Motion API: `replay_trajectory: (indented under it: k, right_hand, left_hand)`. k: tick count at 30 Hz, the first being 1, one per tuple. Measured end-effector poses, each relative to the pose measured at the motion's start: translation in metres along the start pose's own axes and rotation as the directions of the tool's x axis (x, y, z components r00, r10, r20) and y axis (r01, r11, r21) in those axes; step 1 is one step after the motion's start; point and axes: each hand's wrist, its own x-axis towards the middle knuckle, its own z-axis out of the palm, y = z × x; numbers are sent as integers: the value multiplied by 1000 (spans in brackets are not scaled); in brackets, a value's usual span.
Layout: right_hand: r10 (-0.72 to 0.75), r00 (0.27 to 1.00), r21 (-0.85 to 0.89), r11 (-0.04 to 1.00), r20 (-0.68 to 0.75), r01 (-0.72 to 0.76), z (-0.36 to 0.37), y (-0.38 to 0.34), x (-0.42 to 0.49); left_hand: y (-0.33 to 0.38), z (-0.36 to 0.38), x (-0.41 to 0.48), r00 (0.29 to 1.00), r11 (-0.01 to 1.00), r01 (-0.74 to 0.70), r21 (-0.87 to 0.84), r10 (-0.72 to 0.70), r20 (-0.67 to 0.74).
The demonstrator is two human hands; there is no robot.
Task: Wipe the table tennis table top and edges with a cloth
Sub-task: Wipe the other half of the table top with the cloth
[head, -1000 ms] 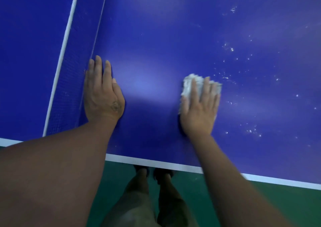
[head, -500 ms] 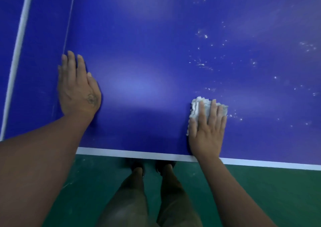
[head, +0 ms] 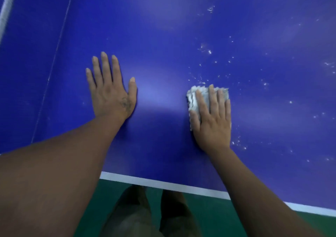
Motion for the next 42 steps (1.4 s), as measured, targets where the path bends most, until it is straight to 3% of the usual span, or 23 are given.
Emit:
replay_trajectory:
  k: [3, 10, 14, 20, 23, 34, 38, 42]
  right_hand:
    - [9, 1000, -19, 1000, 5, -9, 2, -13, 19]
    - [-247, 969, 197, 951, 16, 239, 17, -95, 11]
    - [-250, 967, 231, 940, -44, 253, 19, -88, 54]
    - [-28, 999, 26, 999, -41, 29, 8, -2, 106]
    - [-42, 999, -4, 999, -13, 42, 6, 11, 105]
    - [-223, 970, 123, 964, -102, 235, 27, -100, 199]
    - [-98, 987, 37, 994, -127, 103, 25, -55, 213]
    - [79, 996, -42, 996, -44, -81, 11, -3, 193]
  left_hand:
    - [17, -1, 22, 999, 999, 48, 15, -48, 18]
    - [33, 0, 67, 992, 992, 121, -43, -122, -17]
    - [33, -2, 69, 990, 990, 134, -53, -137, -44]
    - [34, 0, 70, 985, 984, 158, -81, -163, -59]
    - [34, 1, 70, 984, 984, 151, -93, -158, -76]
    - [34, 3, 70, 983, 986, 132, -98, -143, -117]
    - [35, -1, 71, 984, 984, 142, -103, -151, -91]
    - [37, -2, 70, 985, 983, 144, -114, -154, -82]
